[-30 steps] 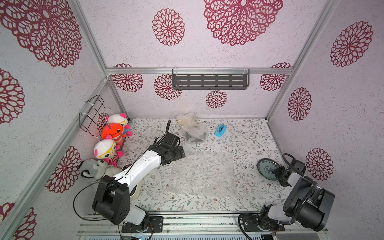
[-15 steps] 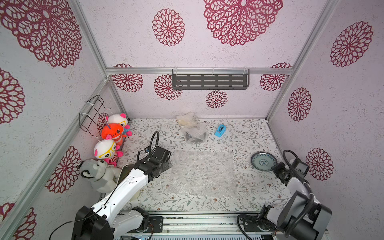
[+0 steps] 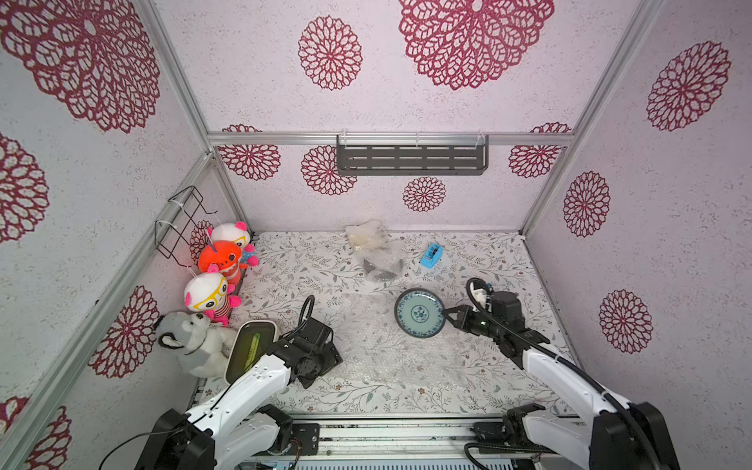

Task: Wrap dinner plates in bubble wrap
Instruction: Place the plate on the bubble wrap.

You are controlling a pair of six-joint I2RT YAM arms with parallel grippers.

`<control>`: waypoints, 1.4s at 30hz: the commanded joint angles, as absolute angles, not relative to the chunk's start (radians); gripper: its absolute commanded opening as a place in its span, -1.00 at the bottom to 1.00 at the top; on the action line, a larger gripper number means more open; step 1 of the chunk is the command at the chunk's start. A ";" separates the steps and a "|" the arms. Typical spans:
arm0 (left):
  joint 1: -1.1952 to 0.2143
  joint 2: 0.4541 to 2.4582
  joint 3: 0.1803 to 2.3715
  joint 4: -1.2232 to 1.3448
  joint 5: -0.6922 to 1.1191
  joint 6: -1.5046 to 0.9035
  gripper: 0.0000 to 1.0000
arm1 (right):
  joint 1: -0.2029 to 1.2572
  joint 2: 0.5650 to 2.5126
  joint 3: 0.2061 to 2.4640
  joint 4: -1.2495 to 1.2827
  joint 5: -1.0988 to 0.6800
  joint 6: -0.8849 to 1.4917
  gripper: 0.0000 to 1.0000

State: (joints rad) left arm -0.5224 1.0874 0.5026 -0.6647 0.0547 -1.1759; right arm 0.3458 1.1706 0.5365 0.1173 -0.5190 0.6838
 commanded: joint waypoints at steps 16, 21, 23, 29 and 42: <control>-0.596 1.273 0.501 -0.490 0.104 -1.209 -0.80 | 0.532 1.502 0.614 0.319 -0.448 0.691 -1.00; -0.607 1.266 0.522 -0.506 0.096 -1.209 -1.00 | 0.549 1.565 0.615 0.350 -0.431 0.676 -1.00; -0.609 1.263 0.526 -0.505 0.100 -1.209 -1.00 | 0.553 1.591 0.618 0.367 -0.421 0.670 -1.00; -0.622 1.239 0.595 -0.567 0.092 -1.176 -1.00 | 0.567 1.635 0.615 0.355 -0.393 0.624 -0.71; -0.632 1.309 0.826 -0.702 0.102 -1.101 -1.00 | 0.572 1.327 0.569 0.228 -0.148 0.505 0.57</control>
State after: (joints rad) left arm -0.6220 1.2766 0.7704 -0.6453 0.1078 -1.1316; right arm 0.5720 1.3502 0.5835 0.2497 -0.1741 0.5480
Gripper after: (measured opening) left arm 0.039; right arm 0.783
